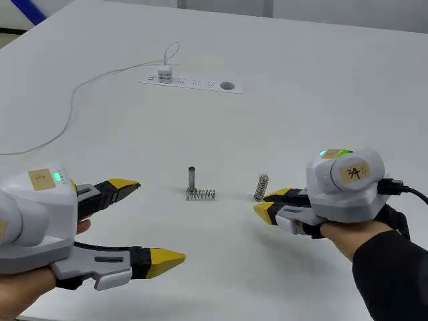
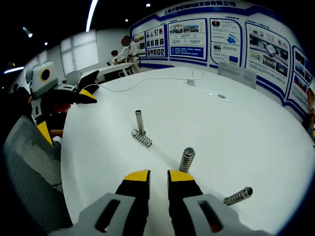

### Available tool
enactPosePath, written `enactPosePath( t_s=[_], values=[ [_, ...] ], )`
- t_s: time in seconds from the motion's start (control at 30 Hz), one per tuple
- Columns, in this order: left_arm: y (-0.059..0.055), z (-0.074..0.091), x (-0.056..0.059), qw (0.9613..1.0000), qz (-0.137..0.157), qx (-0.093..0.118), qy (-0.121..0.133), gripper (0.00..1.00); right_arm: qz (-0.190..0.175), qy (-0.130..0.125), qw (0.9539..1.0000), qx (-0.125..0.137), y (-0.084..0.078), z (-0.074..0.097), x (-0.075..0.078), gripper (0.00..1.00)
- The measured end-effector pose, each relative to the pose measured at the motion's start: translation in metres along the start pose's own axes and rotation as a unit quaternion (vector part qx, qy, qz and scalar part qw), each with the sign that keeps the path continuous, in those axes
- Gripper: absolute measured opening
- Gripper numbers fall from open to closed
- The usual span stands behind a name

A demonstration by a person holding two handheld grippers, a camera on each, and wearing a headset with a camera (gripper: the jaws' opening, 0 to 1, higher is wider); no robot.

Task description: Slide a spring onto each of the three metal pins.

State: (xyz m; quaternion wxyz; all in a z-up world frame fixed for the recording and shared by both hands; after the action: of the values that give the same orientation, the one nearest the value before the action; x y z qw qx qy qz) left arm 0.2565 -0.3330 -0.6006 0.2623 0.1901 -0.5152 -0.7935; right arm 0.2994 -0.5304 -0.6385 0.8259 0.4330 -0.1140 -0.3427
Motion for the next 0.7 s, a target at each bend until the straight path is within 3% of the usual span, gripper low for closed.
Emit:
enactPosePath(
  t_s=[0.47,0.7],
  values=[
    [0.000,0.001,0.000,1.0000,-0.001,-0.001,0.001,0.82,0.062,0.032,0.9975,-0.003,0.037,-0.017,-0.009,0.15],
    [-0.001,0.001,0.000,1.0000,0.000,-0.001,0.002,0.82,0.092,0.049,0.9943,-0.019,0.052,-0.034,-0.012,0.15]
  ],
)
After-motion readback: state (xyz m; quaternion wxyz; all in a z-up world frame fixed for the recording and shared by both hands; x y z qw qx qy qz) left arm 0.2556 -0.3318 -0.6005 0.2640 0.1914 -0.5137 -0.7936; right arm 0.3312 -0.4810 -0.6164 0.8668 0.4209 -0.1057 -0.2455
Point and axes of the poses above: the centre of the closed fingertips' face, and the gripper's own axes: z roughly backward along the fingers, x roughly to its right, y roughly out of its top, the point moved 5 cm from there along z, roughly backward along the fingers, and after that the axes turned 8 degrees about y, right-handed, at the moved point
